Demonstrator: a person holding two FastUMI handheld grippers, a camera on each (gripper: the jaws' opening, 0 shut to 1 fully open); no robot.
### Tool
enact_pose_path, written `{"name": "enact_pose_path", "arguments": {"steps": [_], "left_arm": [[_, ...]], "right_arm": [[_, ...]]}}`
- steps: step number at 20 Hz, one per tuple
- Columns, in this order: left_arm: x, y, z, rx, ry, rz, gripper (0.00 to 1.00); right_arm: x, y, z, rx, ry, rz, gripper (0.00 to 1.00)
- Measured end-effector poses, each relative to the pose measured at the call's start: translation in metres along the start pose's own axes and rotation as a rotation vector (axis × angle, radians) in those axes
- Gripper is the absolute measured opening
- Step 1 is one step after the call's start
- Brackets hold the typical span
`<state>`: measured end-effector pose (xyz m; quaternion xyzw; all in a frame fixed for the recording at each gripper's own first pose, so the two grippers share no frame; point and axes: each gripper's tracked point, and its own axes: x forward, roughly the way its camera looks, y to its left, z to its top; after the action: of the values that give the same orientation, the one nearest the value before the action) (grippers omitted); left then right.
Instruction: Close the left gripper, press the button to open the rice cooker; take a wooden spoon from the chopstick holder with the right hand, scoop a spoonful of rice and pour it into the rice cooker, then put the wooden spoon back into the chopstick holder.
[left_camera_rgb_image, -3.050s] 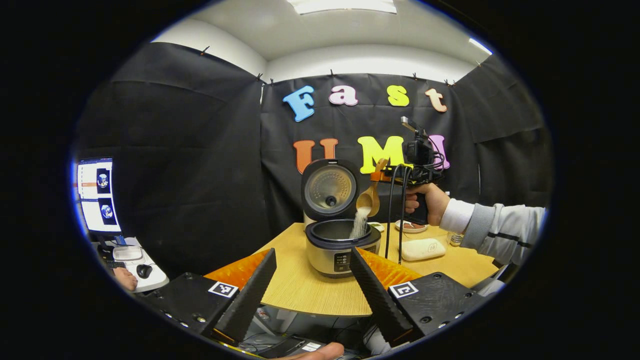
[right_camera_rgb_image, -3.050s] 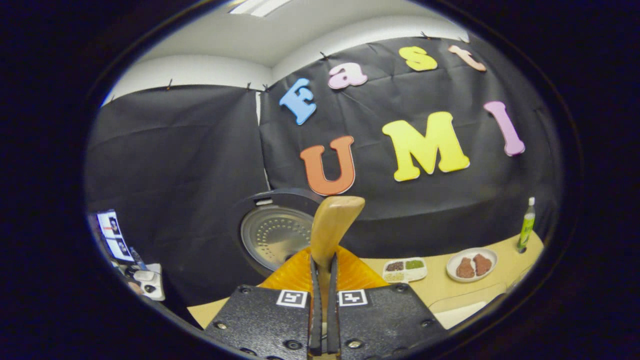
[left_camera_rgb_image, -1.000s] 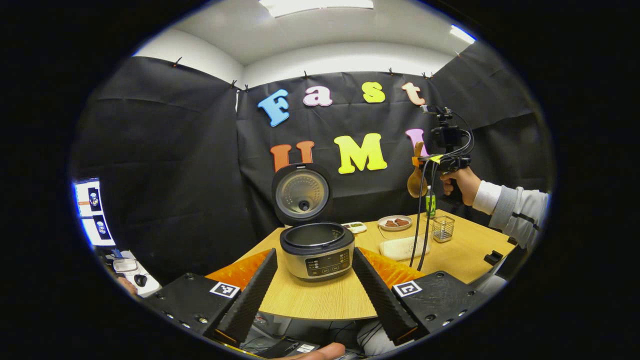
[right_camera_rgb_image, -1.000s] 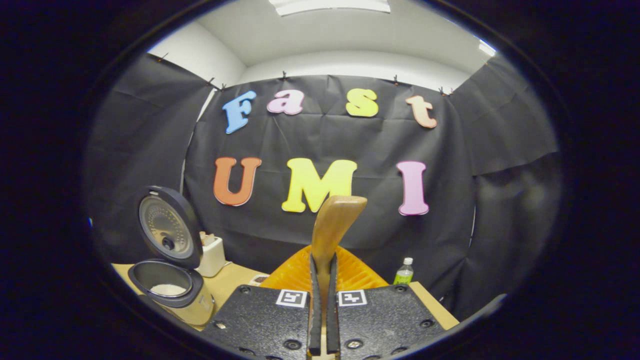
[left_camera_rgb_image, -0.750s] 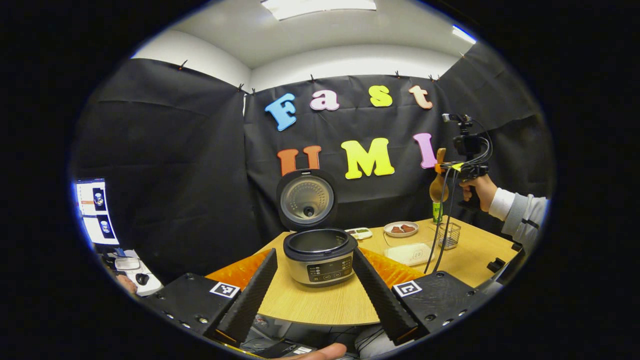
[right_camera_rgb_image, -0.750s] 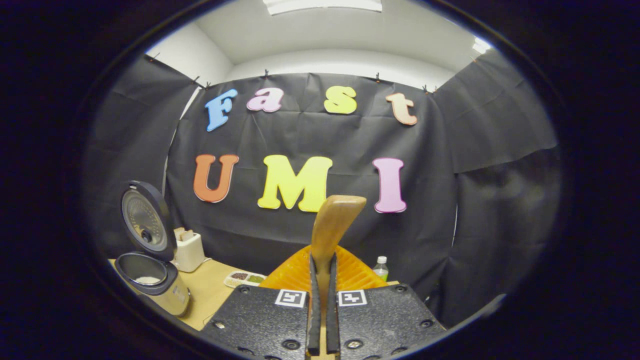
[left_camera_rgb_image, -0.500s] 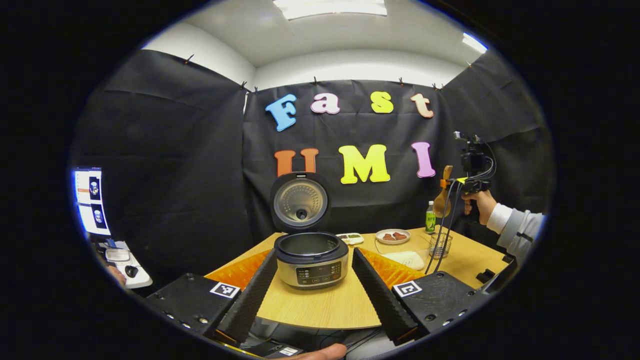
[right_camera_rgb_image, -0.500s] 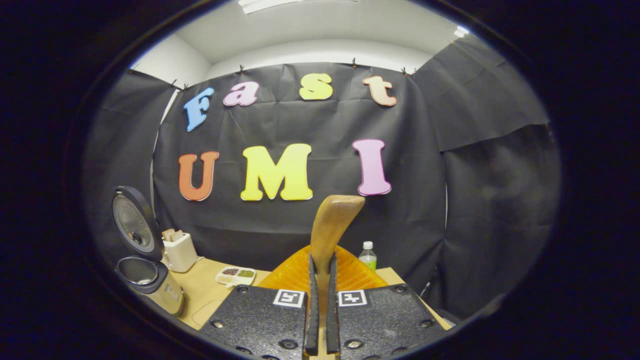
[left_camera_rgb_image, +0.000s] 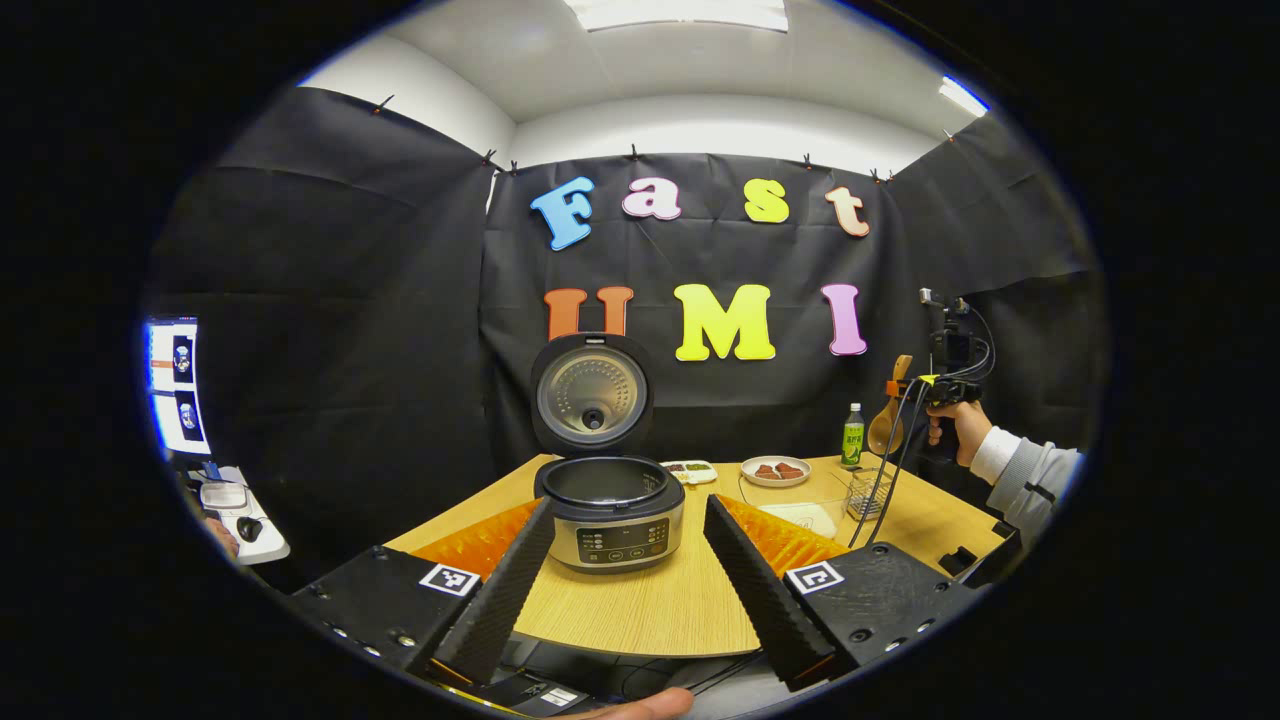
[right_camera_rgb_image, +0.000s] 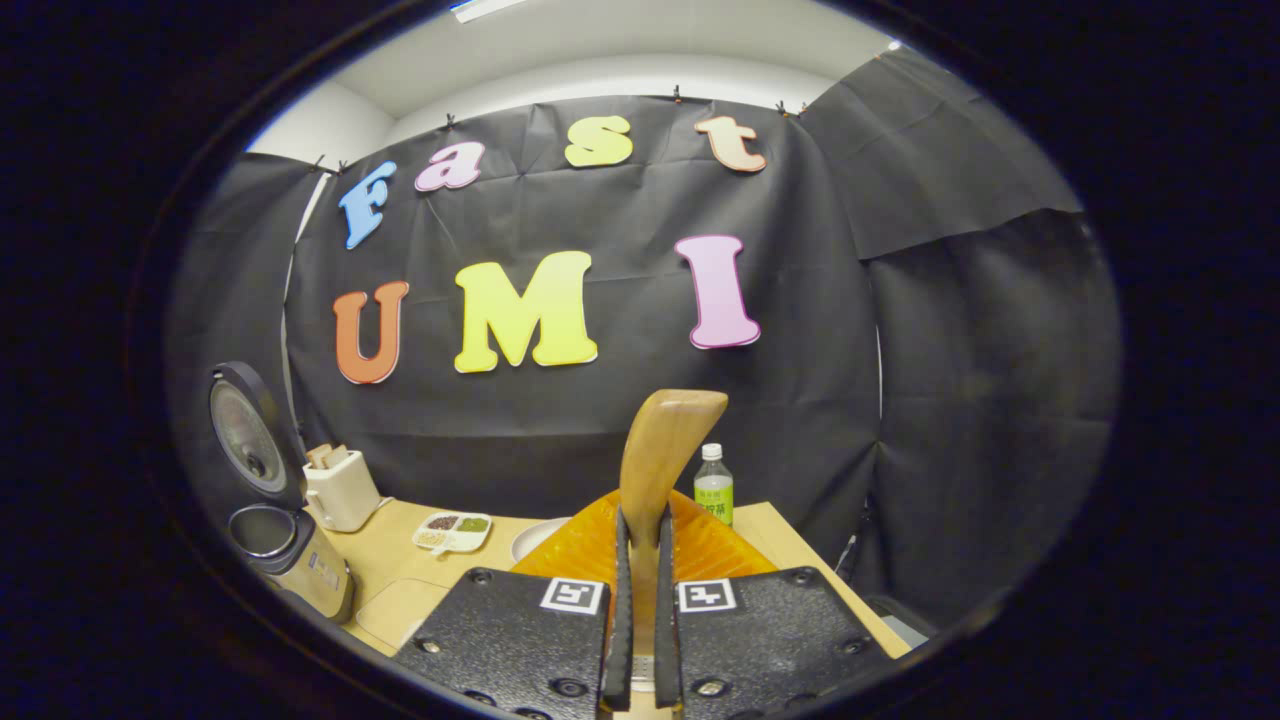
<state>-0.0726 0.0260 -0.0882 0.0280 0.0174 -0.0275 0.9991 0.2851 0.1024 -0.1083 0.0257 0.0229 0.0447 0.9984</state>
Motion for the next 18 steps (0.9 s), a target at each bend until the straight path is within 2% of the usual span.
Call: {"name": "enact_pose_path", "arguments": {"steps": [5,9,10,11,12,16,18], "left_arm": [[0.003,0.0,-0.008,-0.002,0.02,0.002,0.96],[0.0,-0.003,-0.009,0.007,0.018,-0.003,0.96],[0.0,-0.004,-0.009,0.008,0.018,-0.005,0.96],[-0.001,-0.004,-0.01,0.009,0.017,-0.006,0.96],[-0.001,-0.004,-0.009,0.009,0.015,-0.006,0.96],[0.003,-0.004,-0.009,-0.013,0.015,-0.001,0.96],[0.008,-0.01,-0.003,-0.032,0.013,-0.021,0.96]], "right_arm": [[0.013,-0.008,-0.025,0.038,0.048,-0.001,0.16],[0.02,-0.009,-0.037,0.074,0.08,0.039,0.22],[0.022,-0.013,-0.035,0.076,0.072,0.03,0.27],[0.02,-0.014,-0.032,0.078,0.061,0.025,0.47],[0.02,-0.014,-0.028,0.072,0.052,0.021,0.52],[0.011,-0.008,-0.017,0.054,0.038,0.027,0.94],[0.005,-0.006,-0.011,0.044,0.026,0.019,0.98]]}}
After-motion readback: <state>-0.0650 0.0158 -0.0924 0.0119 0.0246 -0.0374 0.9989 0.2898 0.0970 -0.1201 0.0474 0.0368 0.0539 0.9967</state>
